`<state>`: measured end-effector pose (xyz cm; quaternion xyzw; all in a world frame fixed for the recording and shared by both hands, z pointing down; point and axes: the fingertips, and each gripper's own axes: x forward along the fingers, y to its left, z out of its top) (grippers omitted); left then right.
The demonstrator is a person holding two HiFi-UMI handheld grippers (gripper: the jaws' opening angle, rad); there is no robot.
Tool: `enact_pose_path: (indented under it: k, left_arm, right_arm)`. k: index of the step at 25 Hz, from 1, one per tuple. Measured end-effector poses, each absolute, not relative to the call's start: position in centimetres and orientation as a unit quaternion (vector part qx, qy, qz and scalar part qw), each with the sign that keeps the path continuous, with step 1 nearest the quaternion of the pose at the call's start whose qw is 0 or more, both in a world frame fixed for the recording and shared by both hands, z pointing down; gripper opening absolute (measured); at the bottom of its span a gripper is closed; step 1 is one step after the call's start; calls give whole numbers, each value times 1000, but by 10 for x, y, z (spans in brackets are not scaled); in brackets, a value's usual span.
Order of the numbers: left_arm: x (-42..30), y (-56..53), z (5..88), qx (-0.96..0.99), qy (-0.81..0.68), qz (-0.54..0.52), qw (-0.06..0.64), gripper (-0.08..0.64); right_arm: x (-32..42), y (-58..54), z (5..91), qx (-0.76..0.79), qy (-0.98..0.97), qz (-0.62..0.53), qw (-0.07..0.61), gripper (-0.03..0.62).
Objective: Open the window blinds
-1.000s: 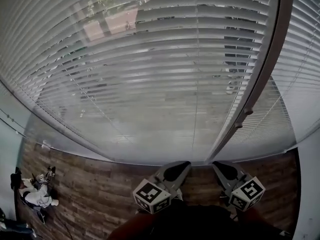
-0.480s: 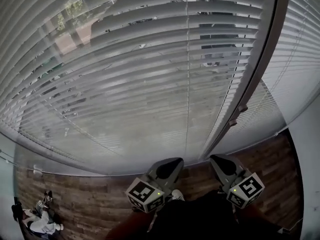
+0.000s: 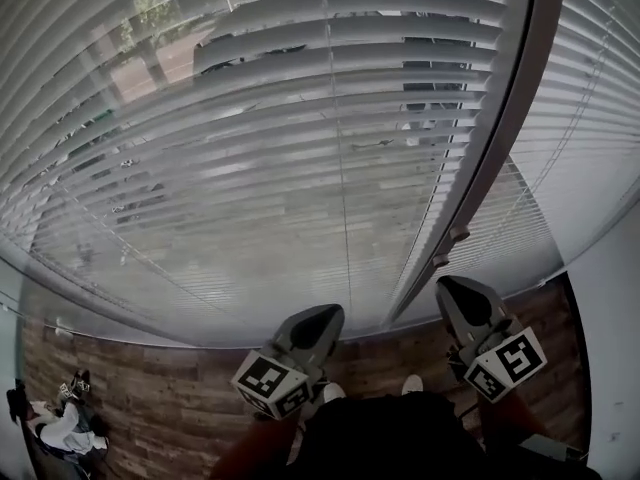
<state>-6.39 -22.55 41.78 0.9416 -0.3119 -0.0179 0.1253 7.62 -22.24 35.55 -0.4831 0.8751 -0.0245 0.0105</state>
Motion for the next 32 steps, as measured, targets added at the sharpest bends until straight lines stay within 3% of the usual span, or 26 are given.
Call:
enact_pose_path:
  k: [5, 14, 24, 32]
  left_arm:
    - [-65, -214, 414, 936, -330, -21, 123, 0]
    - [-48, -210, 413, 940, -317, 10, 127, 0]
    - [-54, -210, 441, 944, -306, 19, 123, 0]
    - [-51, -204, 429, 947, -296, 16, 126, 0]
  right_arm:
    - [99, -226, 323, -505, 863, 12, 12, 28]
    - [109, -259, 312, -539, 839, 70, -24, 145]
    - [104, -267, 355, -582, 811, 57, -30, 150]
    - [97, -266, 340, -590, 805, 58, -27, 173]
